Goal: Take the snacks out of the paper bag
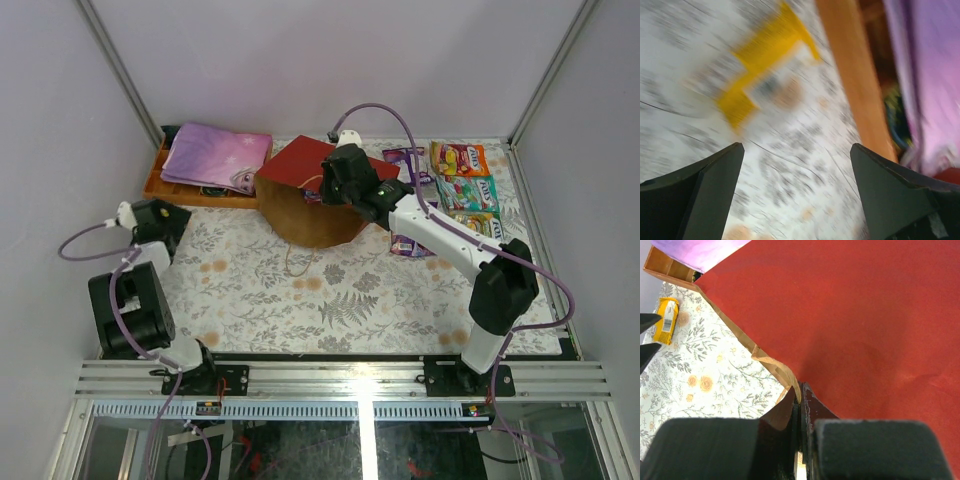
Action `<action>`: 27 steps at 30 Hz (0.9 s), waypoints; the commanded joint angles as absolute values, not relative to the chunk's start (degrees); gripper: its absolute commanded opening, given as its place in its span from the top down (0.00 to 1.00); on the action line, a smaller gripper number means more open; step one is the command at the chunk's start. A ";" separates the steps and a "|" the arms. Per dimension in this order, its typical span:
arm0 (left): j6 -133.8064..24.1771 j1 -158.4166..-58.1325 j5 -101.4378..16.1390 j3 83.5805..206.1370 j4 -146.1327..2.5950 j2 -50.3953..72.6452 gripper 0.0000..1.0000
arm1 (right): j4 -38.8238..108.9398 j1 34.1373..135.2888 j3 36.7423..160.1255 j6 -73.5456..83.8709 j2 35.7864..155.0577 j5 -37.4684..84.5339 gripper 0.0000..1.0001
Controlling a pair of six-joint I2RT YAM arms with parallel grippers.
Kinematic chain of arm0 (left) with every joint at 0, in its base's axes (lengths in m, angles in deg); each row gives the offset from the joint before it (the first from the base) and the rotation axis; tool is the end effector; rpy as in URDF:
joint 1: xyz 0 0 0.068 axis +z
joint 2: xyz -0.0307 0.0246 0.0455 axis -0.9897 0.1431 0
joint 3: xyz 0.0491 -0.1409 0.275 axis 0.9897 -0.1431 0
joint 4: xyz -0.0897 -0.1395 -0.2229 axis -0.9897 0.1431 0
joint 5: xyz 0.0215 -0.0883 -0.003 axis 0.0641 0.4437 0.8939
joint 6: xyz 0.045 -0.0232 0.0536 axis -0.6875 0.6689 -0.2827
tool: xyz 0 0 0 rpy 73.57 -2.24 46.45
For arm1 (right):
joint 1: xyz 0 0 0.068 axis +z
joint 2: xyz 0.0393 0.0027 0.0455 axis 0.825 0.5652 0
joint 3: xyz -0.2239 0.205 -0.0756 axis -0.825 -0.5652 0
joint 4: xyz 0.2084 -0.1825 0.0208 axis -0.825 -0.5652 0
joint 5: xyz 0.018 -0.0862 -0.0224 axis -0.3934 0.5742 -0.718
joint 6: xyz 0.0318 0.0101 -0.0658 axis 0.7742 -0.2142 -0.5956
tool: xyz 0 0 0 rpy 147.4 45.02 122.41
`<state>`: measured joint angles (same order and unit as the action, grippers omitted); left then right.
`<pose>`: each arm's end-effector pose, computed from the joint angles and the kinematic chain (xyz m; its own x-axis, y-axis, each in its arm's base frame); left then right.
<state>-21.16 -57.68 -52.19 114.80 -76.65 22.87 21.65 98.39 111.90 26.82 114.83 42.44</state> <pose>0.3093 0.1398 0.1914 -0.0951 -0.8201 -0.5643 -0.6982 0.4590 -0.5494 0.3500 0.3078 0.3630 -0.5324 0.1441 -0.8341 -0.3219 0.8769 0.3570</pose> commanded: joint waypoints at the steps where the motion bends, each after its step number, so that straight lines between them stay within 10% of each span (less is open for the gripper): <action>1: -17.53 -71.24 -54.04 116.32 -75.71 15.75 0.12 | 22.37 98.28 115.91 26.43 113.91 42.51 1.00; 14: -1.60 -110.81 -62.20 105.85 -87.94 4.77 0.16 | 23.15 98.28 114.56 26.01 111.80 44.21 1.00; 27: -0.78 -112.48 -60.10 110.49 -106.49 26.57 0.22 | 24.01 98.27 109.39 25.60 105.79 47.28 1.00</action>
<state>-1.45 -112.80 -58.94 106.64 -97.08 21.58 21.41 98.39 110.22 26.36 109.76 44.26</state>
